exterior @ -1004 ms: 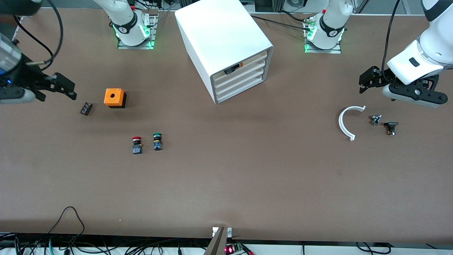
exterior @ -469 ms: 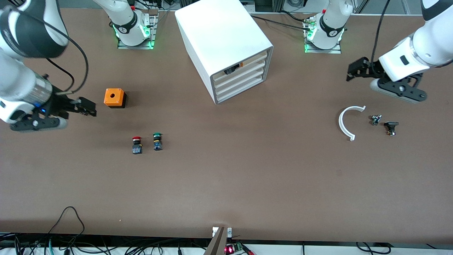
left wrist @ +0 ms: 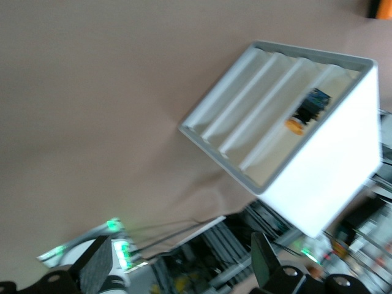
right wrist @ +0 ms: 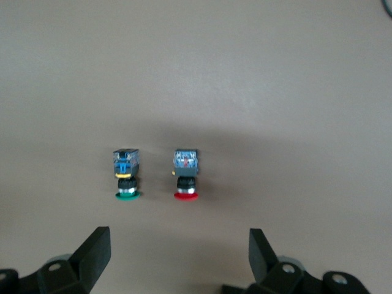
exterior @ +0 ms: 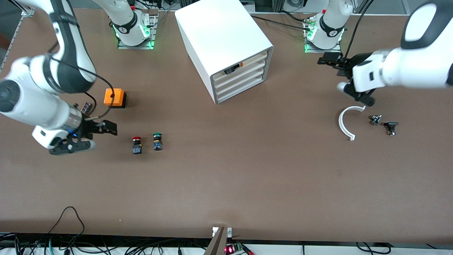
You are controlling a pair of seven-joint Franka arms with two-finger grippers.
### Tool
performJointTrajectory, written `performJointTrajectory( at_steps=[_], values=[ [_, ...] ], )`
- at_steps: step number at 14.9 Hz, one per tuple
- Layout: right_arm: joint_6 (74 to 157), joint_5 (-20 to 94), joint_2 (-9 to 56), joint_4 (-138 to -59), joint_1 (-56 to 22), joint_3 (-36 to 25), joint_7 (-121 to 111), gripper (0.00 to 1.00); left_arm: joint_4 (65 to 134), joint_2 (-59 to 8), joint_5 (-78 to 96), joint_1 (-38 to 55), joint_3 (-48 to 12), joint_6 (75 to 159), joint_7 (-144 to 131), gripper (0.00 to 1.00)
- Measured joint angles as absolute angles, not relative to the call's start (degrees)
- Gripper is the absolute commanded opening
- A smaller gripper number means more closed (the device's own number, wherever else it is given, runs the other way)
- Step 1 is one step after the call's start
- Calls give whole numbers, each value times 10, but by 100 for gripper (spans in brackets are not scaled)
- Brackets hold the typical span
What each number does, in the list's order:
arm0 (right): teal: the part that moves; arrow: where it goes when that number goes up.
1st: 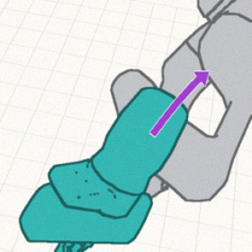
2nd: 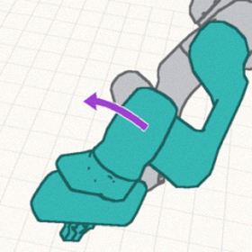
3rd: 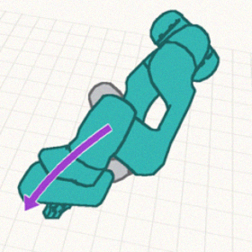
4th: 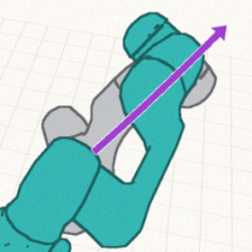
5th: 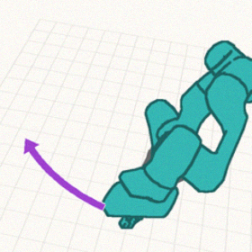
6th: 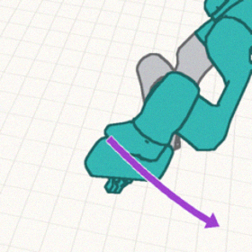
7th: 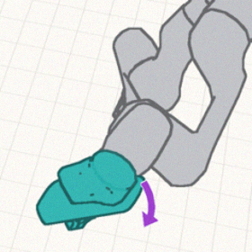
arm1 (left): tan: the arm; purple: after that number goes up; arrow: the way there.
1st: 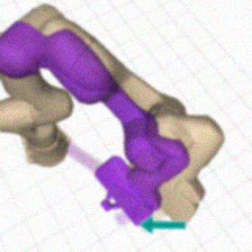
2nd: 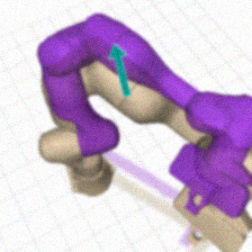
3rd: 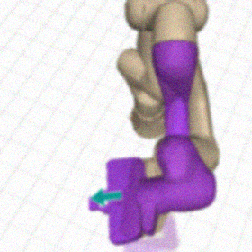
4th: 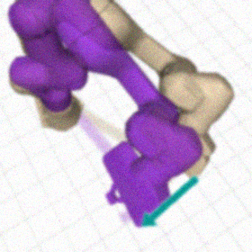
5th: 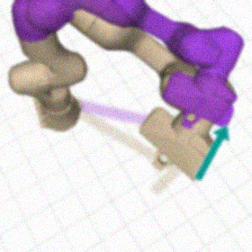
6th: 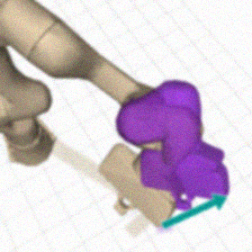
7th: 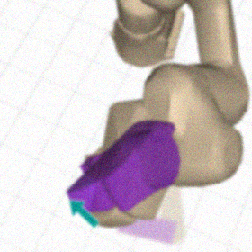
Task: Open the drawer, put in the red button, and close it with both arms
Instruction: 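Grasp the red button with the right gripper while the left gripper grips the drawer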
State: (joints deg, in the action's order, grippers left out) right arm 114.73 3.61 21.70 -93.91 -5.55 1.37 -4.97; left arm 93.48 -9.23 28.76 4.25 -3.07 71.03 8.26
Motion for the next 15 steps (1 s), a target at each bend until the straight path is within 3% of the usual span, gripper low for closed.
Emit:
performJointTrajectory(
  at_steps=[7, 10, 12, 13, 15],
  values=[
    [1287, 36, 282, -994, -58, 33, -64, 100, 1030, -169, 476, 43, -32, 753, 254, 100],
    [1319, 36, 310, -1007, -57, 33, -78, 100, 1119, -172, 552, 45, -54, 833, 369, 80],
    [1329, 36, 325, -1008, -56, 33, -81, 100, 1179, -170, 599, 46, -72, 887, 442, 55],
    [1336, 36, 331, -1010, -56, 33, -83, 100, 1208, -169, 621, 46, -83, 912, 481, 48],
    [1356, 36, 339, -1020, -56, 33, -88, 100, 1257, -166, 650, 46, -104, 951, 545, 49]
  ],
)
